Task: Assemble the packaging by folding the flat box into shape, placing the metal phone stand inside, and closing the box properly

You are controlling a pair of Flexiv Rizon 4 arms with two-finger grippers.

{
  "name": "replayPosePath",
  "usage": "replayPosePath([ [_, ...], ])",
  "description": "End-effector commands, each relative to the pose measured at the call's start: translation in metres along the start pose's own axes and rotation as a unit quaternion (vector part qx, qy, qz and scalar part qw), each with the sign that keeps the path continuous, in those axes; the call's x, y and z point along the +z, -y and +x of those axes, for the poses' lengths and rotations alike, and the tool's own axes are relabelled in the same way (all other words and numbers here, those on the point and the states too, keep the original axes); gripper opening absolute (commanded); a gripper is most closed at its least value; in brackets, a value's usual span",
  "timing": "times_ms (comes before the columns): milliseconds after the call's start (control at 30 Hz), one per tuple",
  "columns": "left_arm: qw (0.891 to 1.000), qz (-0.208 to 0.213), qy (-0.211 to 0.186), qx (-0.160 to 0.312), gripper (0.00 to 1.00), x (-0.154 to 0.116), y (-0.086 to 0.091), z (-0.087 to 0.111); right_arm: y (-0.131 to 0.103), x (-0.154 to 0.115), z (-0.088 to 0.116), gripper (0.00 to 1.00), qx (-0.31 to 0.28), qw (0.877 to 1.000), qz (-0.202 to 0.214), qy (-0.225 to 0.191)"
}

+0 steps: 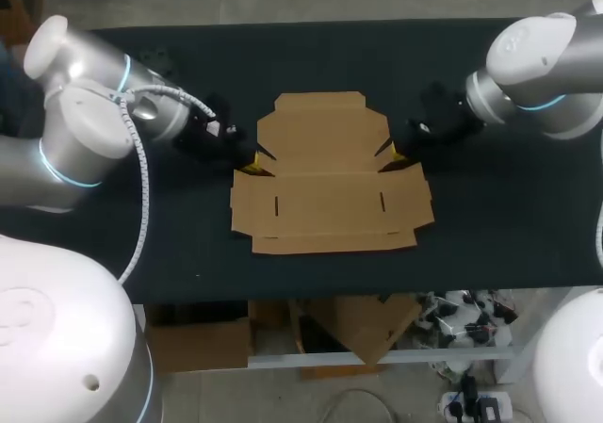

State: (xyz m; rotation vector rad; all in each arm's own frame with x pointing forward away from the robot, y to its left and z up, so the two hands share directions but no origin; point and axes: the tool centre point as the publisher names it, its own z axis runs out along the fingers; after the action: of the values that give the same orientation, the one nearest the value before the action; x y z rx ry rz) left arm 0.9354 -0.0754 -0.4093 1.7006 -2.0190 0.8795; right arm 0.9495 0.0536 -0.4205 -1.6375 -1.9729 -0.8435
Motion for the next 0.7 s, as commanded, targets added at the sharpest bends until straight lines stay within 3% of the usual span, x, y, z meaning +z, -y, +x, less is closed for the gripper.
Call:
replayPosePath([
  [33, 1.000, 0.003, 0.015, 0.002, 0.00, -0.002, -0.003, 0.007, -0.003, 0.001, 0.001, 0.00, 0.002, 1.000, 0.005, 0.003],
  [700, 0.999, 0.013, 0.046, 0.008, 0.00, -0.006, -0.003, 0.015, 0.000, -0.001, 0.013, 0.00, 0.014, 1.000, 0.007, 0.025],
])
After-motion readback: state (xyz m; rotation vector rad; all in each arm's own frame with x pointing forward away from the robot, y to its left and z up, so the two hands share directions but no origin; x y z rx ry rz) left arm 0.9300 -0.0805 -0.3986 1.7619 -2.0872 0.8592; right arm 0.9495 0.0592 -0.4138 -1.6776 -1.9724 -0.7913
